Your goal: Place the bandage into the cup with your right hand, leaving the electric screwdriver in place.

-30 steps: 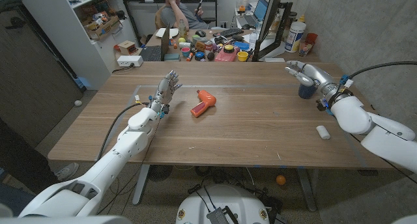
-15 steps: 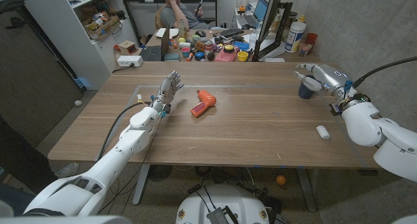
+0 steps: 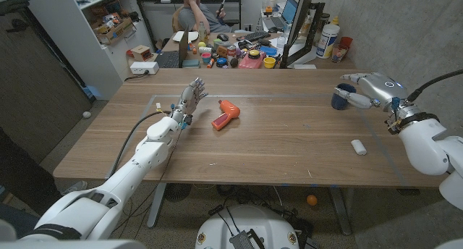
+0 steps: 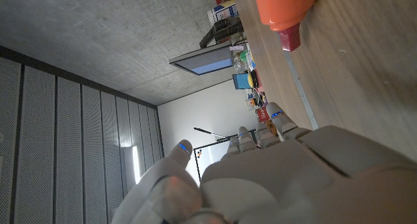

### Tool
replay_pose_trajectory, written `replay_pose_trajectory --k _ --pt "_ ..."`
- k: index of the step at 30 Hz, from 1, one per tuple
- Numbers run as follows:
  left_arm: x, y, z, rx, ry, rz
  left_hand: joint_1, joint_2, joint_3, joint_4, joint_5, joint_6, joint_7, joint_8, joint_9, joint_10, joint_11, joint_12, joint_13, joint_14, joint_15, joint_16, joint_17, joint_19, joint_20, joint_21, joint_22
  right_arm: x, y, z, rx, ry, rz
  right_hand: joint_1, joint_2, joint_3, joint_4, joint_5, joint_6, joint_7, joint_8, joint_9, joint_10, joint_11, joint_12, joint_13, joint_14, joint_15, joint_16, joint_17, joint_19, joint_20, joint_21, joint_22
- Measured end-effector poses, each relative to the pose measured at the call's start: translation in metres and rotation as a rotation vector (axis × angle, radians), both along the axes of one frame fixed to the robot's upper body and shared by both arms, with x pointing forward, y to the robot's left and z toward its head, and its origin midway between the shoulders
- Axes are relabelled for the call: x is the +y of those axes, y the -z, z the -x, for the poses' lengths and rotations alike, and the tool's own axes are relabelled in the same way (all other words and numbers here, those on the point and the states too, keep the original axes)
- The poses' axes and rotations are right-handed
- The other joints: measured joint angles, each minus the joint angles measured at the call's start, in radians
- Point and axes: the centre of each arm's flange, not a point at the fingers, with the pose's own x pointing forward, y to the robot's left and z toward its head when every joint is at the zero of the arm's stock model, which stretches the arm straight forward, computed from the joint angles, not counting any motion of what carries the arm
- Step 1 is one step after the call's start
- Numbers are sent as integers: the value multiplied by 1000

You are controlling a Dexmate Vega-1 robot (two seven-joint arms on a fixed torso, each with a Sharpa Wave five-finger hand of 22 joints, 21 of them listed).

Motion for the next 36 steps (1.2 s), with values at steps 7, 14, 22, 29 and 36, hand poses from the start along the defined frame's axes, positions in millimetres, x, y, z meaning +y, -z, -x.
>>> replay_pose_trajectory --k 7,14,22,29,36 --pt "-9 -3 -2 -8 29 -17 0 0 0 0 0 0 0 0 0 0 0 0 0 0 0 0 0 0 0 0 0 -21 3 6 60 90 31 -5 -27 -16 -3 12 -52 6 -13 0 -30 -6 -13 0 -15 0 -12 0 4 4 -19 -2" --pt "-13 -5 -3 -13 44 -27 0 0 0 0 0 0 0 -4 0 0 0 0 0 0 0 0 0 0 0 -4 0 -41 6 7 118 183 29 -5 -27 -20 -7 16 -58 2 -13 0 -35 -11 -13 0 -24 2 -15 -3 0 0 -24 -2" --pt "-15 -6 -2 -17 51 -30 0 0 0 0 0 0 0 -4 0 0 0 0 0 0 0 0 0 0 0 -5 0 -68 12 7 169 278 -9 -5 -27 -20 -7 16 -64 7 -12 0 -31 -7 -13 0 -24 2 -15 -3 0 0 -27 -2" --pt "-16 -5 0 -17 54 -32 0 0 0 0 0 0 0 -4 0 0 0 0 0 0 0 0 0 0 0 -8 0 -82 19 8 203 335 -30 -5 -27 -20 -7 24 -64 7 -12 0 -24 0 -13 5 -24 2 -15 -3 0 0 -30 -1" --pt "-16 -5 0 -17 54 -32 0 0 0 0 0 0 0 -4 0 0 0 0 0 0 0 0 0 4 3 -11 0 -89 25 9 232 369 -47 -5 -27 -20 -7 23 -63 7 -12 0 -15 0 -13 5 -21 0 -15 -1 3 -4 -34 -1"
